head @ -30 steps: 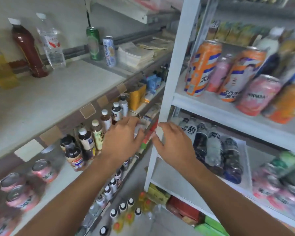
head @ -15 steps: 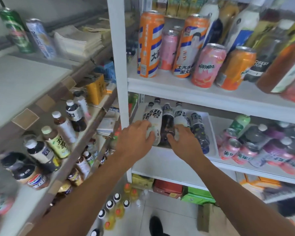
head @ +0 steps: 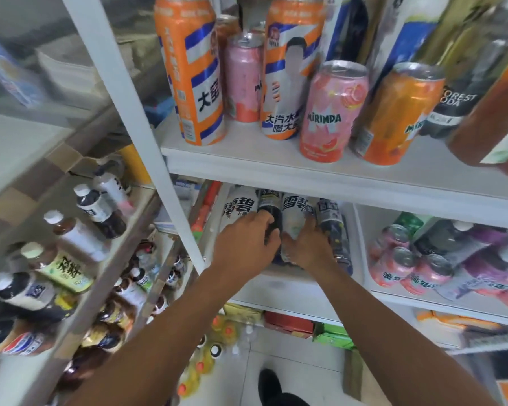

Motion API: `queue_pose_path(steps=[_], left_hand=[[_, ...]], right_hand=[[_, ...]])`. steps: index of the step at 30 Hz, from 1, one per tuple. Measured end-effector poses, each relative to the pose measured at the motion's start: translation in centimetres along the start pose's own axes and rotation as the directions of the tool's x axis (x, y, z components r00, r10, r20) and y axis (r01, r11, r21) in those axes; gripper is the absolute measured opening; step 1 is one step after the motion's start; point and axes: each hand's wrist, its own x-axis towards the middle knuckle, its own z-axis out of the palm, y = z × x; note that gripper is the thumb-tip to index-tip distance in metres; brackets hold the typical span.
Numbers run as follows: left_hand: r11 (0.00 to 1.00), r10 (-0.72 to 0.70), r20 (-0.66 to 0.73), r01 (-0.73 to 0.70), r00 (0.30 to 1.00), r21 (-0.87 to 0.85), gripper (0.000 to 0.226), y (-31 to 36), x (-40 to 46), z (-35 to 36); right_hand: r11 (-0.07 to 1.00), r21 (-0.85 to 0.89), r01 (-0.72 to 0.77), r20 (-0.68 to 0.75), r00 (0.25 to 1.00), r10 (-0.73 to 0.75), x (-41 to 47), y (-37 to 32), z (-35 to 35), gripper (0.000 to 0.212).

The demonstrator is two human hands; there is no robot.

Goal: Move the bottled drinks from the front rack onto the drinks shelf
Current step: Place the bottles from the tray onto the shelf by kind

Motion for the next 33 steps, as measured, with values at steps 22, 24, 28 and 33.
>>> queue_pose_path(steps=[22, 24, 28, 33], left_hand=[[0.975, -0.060, 0.041, 0.067, 0.997, -0.210, 0.025, -0.4, -5.4, -1.2], [0.947, -0.107, 0.065, 0.121, 0.992, -0.298, 0.027, -0.6, -6.8, -1.5], [0.754, -0.189, 0.207, 0.277, 0.960, -0.596, 0.034, -0.9, -10.0, -2.2], [0.439, -0.261, 0.220, 0.318, 0.940, -0.840, 0.046, -2.4, -14.7, -3.1]], right_hand=[[0.834, 0.546, 0.078, -0.164, 0.986, 0.015, -11.0, -0.1, -0.7, 0.049], [0.854, 0.505, 0.125, -0.185, 0.982, -0.034, -13.8, -0.7, -0.5, 0.044], [0.880, 0.409, 0.240, -0.241, 0.959, -0.149, -19.1, -1.6, 0.7, 0.037], [0.882, 0.314, 0.352, -0.241, 0.928, -0.285, -23.8, -2.8, 3.0, 0.067]])
